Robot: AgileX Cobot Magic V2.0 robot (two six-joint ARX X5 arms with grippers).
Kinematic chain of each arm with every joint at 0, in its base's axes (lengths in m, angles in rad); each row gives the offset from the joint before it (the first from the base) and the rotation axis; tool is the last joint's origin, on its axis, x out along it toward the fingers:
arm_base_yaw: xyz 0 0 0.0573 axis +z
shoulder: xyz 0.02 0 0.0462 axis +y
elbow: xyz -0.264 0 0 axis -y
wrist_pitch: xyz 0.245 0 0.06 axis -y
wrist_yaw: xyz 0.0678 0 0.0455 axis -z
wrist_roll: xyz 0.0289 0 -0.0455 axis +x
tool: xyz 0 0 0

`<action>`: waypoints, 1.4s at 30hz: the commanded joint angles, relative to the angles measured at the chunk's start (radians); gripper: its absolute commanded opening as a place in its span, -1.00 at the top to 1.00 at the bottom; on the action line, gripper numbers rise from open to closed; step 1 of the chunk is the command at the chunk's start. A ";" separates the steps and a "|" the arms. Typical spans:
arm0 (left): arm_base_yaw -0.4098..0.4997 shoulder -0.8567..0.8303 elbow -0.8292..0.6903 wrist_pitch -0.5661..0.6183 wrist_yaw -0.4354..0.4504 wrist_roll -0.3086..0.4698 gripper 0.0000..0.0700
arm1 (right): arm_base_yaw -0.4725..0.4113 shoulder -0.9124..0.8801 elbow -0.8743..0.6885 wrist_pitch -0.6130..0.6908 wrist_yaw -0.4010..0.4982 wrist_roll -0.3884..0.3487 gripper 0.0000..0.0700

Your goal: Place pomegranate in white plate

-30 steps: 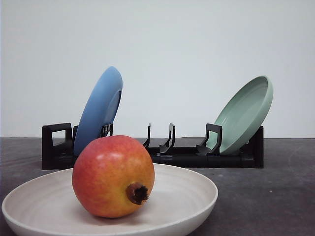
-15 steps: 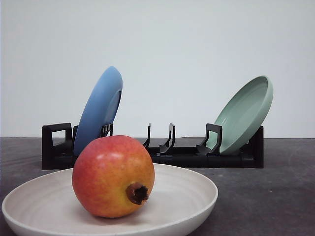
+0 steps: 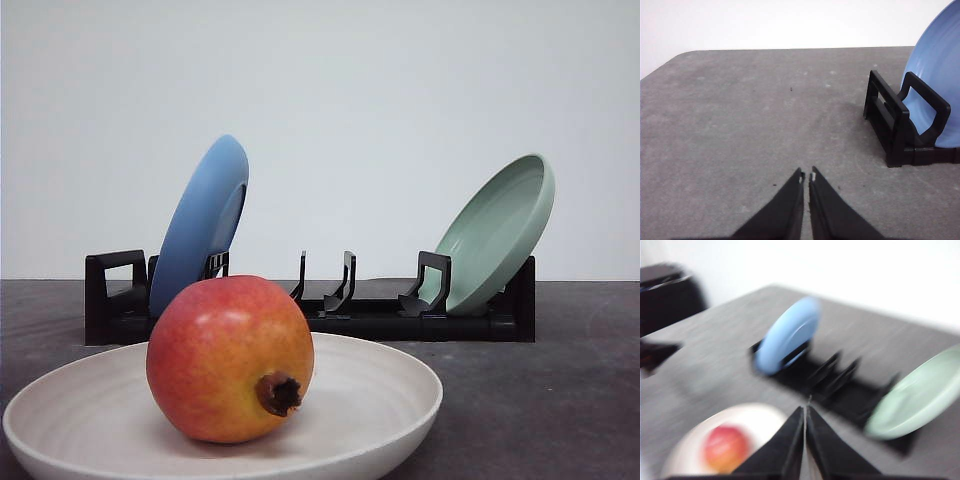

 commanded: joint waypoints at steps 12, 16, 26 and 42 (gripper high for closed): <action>0.001 -0.002 -0.011 0.000 0.004 0.010 1.00 | -0.432 -0.268 -0.593 0.528 0.006 -0.108 1.00; 0.001 -0.002 -0.011 0.000 0.004 0.010 1.00 | -0.482 -0.336 -0.672 0.532 0.010 -0.085 1.00; 0.001 -0.002 -0.011 0.000 0.003 0.010 1.00 | -0.526 -0.343 -0.712 0.408 0.134 -0.062 1.00; 0.001 -0.002 -0.011 0.000 0.003 0.010 1.00 | -0.526 -0.343 -0.712 0.400 0.161 -0.062 1.00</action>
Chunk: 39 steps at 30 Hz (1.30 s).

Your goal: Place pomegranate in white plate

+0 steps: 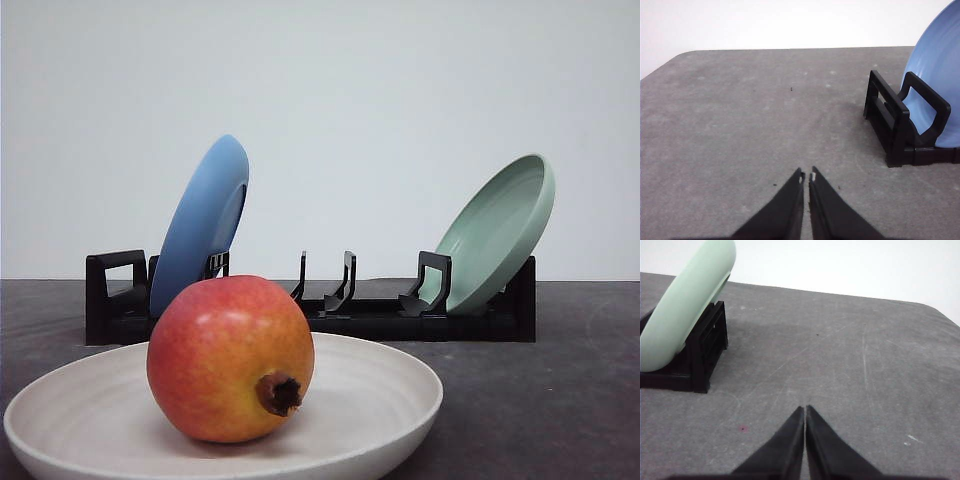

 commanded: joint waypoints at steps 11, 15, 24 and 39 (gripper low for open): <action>0.001 -0.002 -0.011 0.000 0.003 0.010 1.00 | -0.001 -0.001 -0.004 0.010 0.004 0.011 1.00; 0.001 -0.002 -0.011 0.000 0.003 0.010 1.00 | -0.002 -0.001 -0.004 0.010 0.004 0.011 1.00; 0.001 -0.002 -0.011 0.000 0.003 0.010 1.00 | -0.002 -0.001 -0.004 0.010 0.004 0.011 1.00; 0.001 -0.002 -0.011 0.000 0.003 0.010 1.00 | -0.001 -0.001 -0.004 0.010 0.004 0.011 1.00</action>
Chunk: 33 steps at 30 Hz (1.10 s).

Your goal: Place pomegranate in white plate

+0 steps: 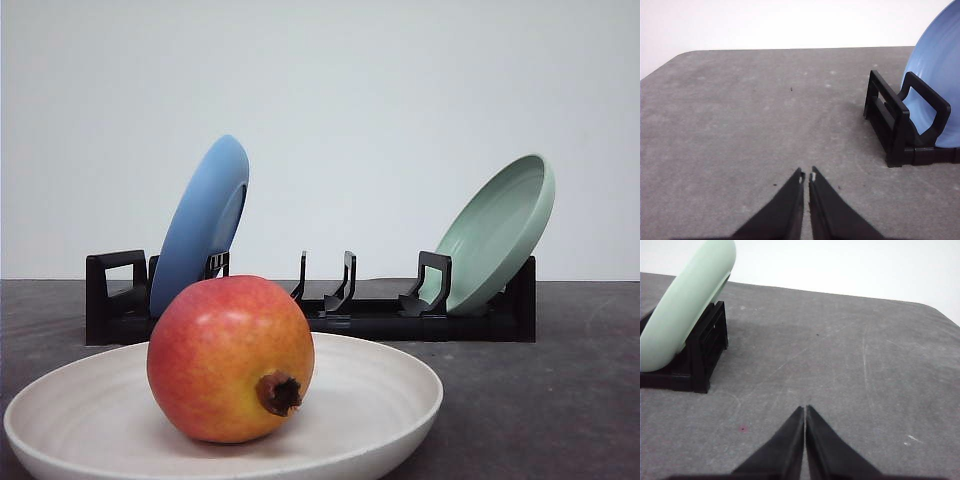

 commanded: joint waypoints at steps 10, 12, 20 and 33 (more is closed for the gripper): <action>0.001 -0.002 -0.011 0.000 0.003 0.010 1.00 | -0.002 -0.001 -0.004 0.010 0.004 0.011 1.00; 0.001 -0.002 -0.011 0.000 0.003 0.010 1.00 | -0.002 -0.001 -0.004 0.010 0.004 0.011 1.00; 0.001 -0.002 -0.011 0.000 0.003 0.010 1.00 | -0.001 -0.001 -0.004 0.010 0.004 0.011 1.00; 0.001 -0.002 -0.011 0.000 0.003 0.010 1.00 | -0.001 -0.001 -0.004 0.010 0.004 0.011 1.00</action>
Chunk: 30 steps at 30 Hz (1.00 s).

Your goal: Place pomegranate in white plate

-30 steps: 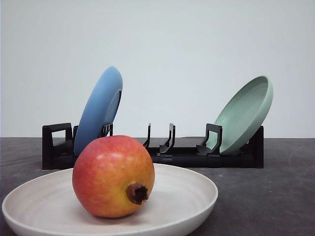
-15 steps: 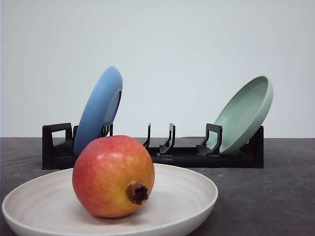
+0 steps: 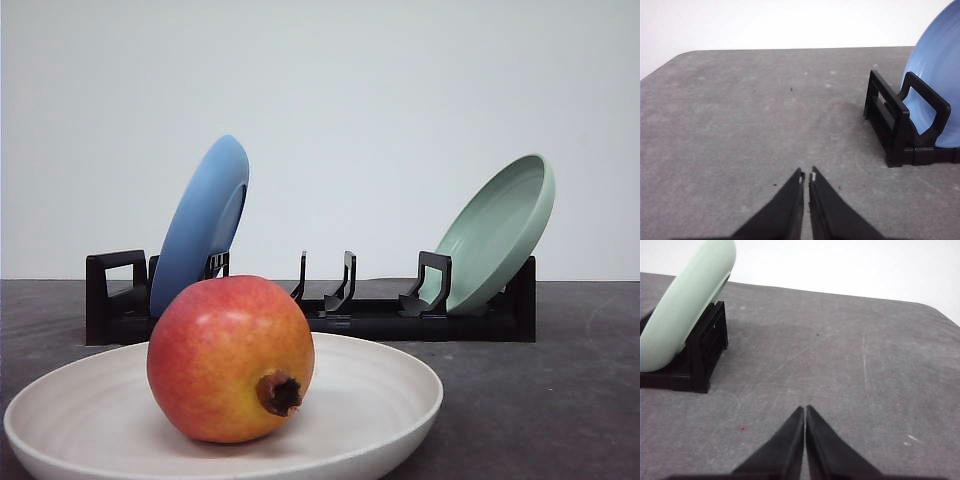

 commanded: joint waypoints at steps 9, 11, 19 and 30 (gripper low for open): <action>0.001 -0.002 -0.011 0.000 0.003 0.010 1.00 | -0.001 -0.001 -0.004 0.010 0.004 0.011 1.00; 0.001 -0.002 -0.011 0.000 0.003 0.010 1.00 | -0.002 -0.001 -0.004 0.010 0.004 0.011 1.00; 0.001 -0.002 -0.011 0.000 0.003 0.010 1.00 | -0.001 -0.001 -0.004 0.010 0.004 0.011 1.00; 0.001 -0.002 -0.011 0.000 0.003 0.010 1.00 | -0.002 -0.001 -0.004 0.010 0.004 0.011 1.00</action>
